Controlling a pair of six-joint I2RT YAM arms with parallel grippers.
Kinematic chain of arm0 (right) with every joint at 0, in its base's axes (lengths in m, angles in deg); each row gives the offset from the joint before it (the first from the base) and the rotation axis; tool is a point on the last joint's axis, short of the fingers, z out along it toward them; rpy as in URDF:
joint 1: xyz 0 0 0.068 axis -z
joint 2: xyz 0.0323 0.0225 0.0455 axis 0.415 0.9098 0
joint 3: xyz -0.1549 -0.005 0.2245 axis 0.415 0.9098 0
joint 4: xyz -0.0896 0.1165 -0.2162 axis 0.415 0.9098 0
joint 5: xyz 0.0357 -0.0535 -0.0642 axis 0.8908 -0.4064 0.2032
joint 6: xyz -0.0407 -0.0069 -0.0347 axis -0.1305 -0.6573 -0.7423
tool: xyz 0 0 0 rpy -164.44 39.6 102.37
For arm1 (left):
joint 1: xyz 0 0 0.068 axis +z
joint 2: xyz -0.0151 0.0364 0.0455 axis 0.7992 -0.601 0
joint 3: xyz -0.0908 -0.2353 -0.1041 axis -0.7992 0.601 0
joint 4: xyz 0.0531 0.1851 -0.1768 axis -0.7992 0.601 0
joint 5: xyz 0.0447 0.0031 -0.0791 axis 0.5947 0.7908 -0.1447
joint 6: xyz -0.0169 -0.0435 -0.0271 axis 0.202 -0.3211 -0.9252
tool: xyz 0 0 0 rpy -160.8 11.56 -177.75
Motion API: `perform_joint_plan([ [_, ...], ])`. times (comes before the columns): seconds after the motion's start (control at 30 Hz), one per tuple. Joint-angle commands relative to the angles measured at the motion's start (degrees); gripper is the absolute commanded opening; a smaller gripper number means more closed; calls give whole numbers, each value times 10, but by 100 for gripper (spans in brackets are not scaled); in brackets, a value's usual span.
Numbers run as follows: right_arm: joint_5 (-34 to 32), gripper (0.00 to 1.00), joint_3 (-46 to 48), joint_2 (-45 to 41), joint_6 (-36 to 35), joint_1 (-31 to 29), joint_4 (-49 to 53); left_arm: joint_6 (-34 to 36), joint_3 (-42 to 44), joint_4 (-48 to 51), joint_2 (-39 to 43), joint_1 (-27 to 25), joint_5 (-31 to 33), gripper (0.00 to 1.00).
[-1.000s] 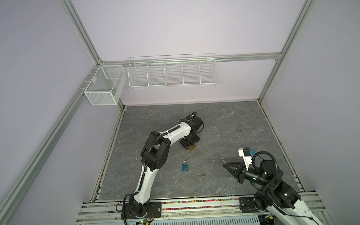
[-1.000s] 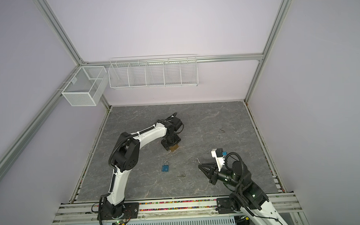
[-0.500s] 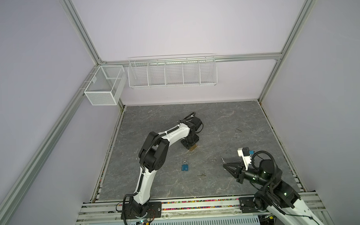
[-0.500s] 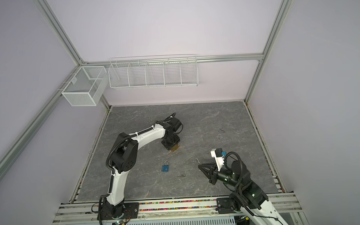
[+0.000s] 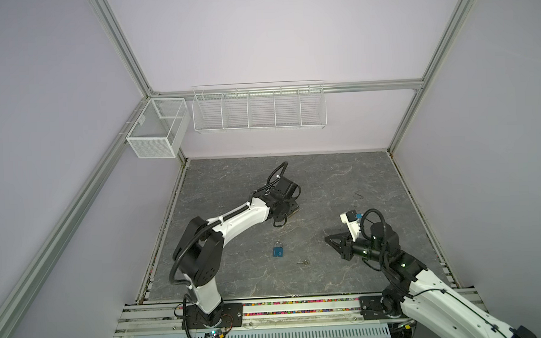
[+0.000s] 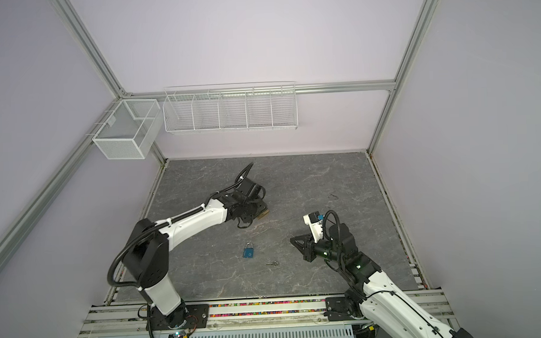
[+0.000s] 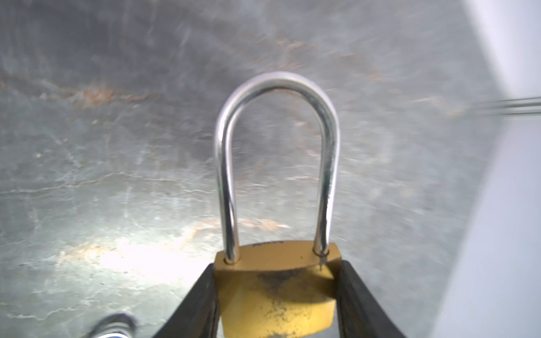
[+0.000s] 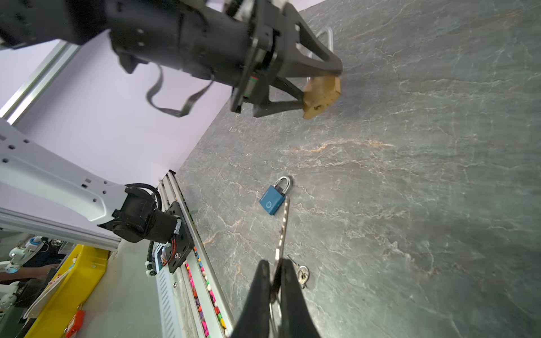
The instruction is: Unlock with the key
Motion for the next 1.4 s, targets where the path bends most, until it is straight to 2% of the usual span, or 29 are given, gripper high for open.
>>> perform_joint_plan([
  [0.0,29,6,-2,36,2,14,-102,26,37,-94,51,0,23,0],
  [0.07,39,6,-12,74,-3,15,-117,31,80,-141,78,2,2,0],
  [0.13,57,6,-21,112,-3,15,-142,44,145,-244,102,2,-37,0],
  [0.2,76,6,-28,151,0,15,-175,5,206,-339,120,2,-50,0],
  [0.37,100,6,-42,236,16,-1,-241,-60,288,-468,138,4,-84,0],
  [0.43,95,6,-48,263,20,-12,-251,-86,323,-528,148,-1,-79,0],
  [0.63,77,6,-72,344,41,-38,-288,-117,383,-615,170,-23,-44,0],
  [0.8,65,6,-100,375,37,-53,-280,-126,400,-639,178,-26,-38,0],
  [0.97,32,6,-99,365,36,-56,-261,-127,402,-634,184,-27,-38,0],
  [1.37,22,6,-125,359,19,-56,-216,-124,395,-620,185,-30,-41,0],
])
